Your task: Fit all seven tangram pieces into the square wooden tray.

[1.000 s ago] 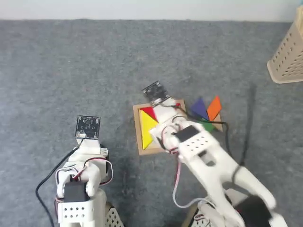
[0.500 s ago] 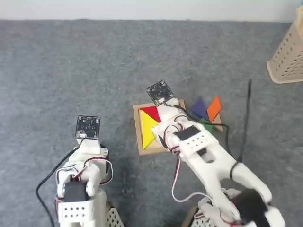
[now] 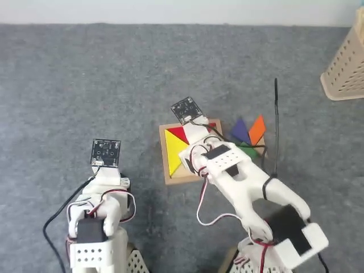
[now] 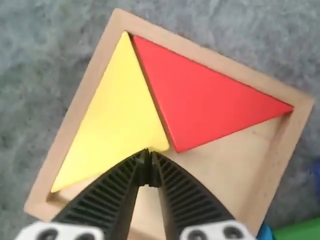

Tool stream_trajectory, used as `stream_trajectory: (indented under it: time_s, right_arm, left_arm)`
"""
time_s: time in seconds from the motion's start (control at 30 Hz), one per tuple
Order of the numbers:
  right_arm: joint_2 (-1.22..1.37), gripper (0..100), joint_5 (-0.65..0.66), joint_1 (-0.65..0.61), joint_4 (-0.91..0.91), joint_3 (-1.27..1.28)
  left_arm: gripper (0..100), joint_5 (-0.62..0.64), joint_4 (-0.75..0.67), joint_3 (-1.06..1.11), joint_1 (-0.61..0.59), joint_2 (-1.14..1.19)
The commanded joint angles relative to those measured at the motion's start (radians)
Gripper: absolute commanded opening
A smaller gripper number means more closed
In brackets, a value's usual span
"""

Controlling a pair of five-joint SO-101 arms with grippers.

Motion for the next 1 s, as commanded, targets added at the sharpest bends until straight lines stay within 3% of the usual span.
stream_trajectory:
  time_s: [0.0, 0.57, 0.73, 0.83, 0.97]
  right_arm:
    - [0.021, 0.6, 0.012, -0.008, -0.010, -0.057]
    - [-0.394, 0.6, 0.015, 0.027, 0.228, -0.009]
    - [-0.420, 0.8, 0.015, 0.260, 0.236, -0.003]
    - [-0.420, 7.0, 0.009, 0.414, 0.229, -0.008]
    - [-0.420, 16.9, 0.009, 0.469, 0.229, -0.012]
  left_arm:
    - [2, -0.003, 0.006, -0.010, 0.005, -0.018]
    - [2, -0.003, 0.006, -0.010, 0.005, -0.018]
    - [2, -0.003, 0.006, -0.010, 0.005, -0.018]
    - [2, -0.003, 0.006, -0.010, 0.005, -0.018]
    - [2, -0.003, 0.006, -0.010, 0.005, -0.018]
